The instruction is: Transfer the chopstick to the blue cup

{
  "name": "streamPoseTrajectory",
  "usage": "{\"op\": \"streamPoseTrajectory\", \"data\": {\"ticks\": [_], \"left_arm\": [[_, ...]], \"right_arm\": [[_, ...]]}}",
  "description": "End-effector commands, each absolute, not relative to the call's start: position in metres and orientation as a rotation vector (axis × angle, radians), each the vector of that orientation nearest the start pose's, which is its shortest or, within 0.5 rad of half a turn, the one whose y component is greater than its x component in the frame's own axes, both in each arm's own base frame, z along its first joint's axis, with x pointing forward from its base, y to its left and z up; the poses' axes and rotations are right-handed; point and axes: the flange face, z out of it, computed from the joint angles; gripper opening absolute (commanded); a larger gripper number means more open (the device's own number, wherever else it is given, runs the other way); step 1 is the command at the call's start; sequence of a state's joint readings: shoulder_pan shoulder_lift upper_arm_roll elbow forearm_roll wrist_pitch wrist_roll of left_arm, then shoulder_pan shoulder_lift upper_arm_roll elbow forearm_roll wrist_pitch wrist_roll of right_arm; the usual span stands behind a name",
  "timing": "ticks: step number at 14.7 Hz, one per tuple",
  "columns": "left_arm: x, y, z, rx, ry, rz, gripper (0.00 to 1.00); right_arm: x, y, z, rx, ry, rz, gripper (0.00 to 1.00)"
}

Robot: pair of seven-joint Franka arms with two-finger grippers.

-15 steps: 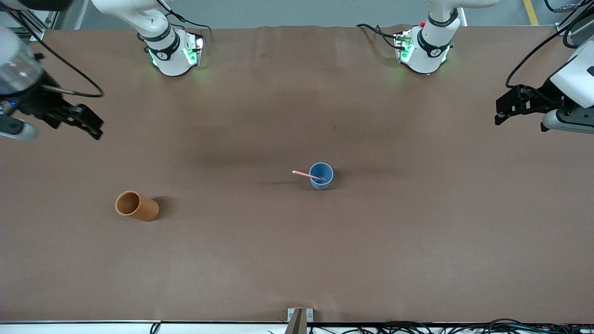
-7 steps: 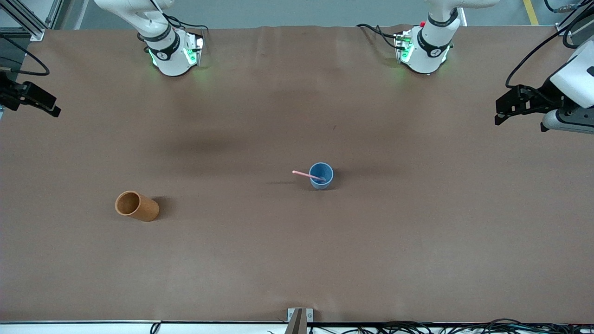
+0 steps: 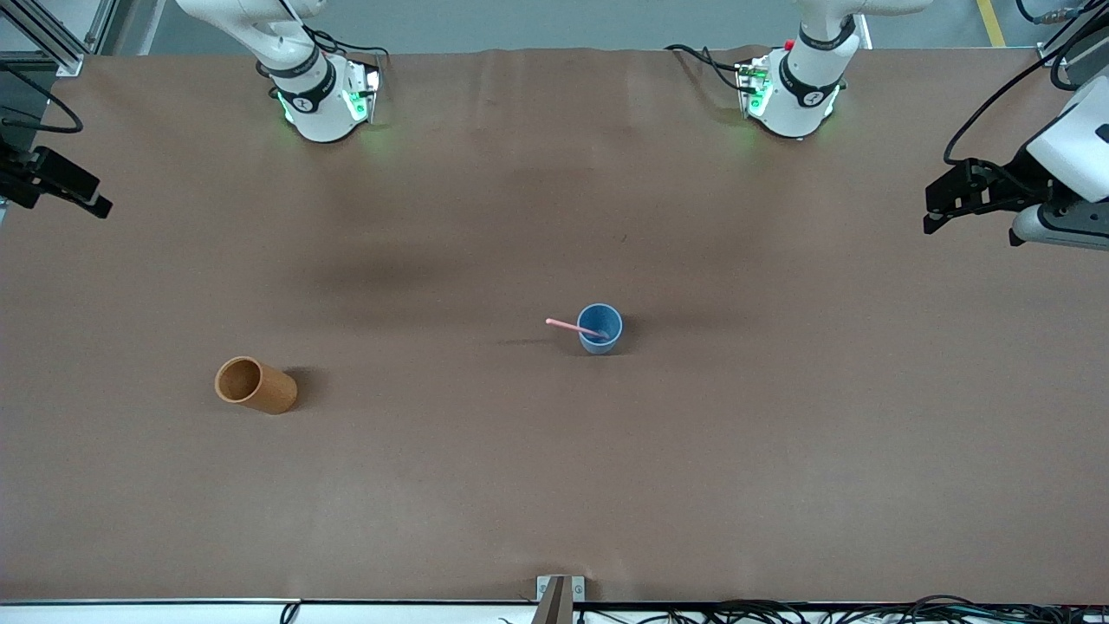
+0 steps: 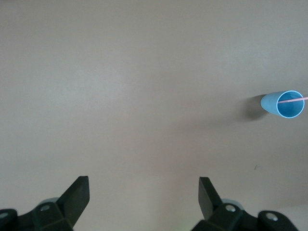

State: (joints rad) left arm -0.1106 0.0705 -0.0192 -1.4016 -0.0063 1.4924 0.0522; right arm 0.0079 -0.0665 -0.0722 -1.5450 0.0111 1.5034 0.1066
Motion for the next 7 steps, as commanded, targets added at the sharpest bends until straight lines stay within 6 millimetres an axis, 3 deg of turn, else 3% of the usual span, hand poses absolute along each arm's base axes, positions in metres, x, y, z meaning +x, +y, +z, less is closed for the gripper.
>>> {"op": "streamPoseTrajectory", "data": {"ticks": [1,7], "left_arm": [[0.5653,-0.0754,0.6617,-3.131,0.284,-0.053,1.00],[0.5652,-0.0763,0.6617,-3.131,0.286,-0.053,1.00]], "right_arm": [[0.5402,-0.0360,0.6747,-3.148,0.250,-0.010,1.00],[0.5389,-0.0304,0.6701,-3.089,0.238,0.020,1.00]]}}
